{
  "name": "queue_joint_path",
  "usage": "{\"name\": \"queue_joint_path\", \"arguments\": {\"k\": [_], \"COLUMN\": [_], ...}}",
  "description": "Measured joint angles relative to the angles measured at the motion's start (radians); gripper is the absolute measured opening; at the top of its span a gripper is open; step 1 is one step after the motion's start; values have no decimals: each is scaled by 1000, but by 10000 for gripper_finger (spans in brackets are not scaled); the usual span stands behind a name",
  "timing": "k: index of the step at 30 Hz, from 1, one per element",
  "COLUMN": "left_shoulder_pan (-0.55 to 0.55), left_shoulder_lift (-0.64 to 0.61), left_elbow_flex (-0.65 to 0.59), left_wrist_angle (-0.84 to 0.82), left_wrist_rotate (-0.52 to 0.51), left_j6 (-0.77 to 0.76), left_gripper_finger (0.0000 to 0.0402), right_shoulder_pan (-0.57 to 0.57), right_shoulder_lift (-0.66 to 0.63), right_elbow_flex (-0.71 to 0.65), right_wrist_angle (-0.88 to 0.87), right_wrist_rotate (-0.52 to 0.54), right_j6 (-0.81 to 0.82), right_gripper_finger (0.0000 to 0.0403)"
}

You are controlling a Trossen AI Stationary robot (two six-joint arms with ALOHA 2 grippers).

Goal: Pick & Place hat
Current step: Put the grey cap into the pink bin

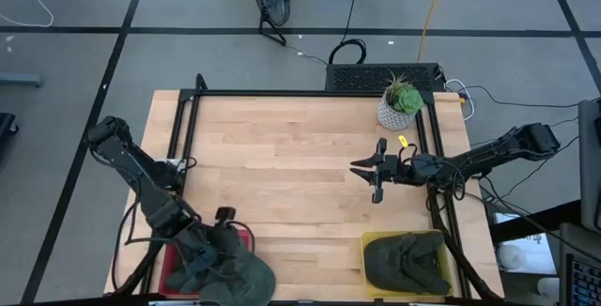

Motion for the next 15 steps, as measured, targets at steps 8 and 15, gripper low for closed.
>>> {"name": "queue_joint_path", "arguments": {"k": [8,15], "left_shoulder_pan": [69,91], "left_shoulder_lift": [101,246], "left_elbow_flex": [190,283], "left_wrist_angle": [-236,-266], "left_wrist_rotate": [30,168], "left_j6": [414,630], "left_gripper_finger": [152,152], "right_shoulder_pan": [0,0], "right_shoulder_lift": [0,0], "right_elbow_flex": [0,0], "right_wrist_angle": [0,-43], "right_wrist_rotate": [1,2], "right_j6": [-10,64], "right_gripper_finger": [59,59]}}
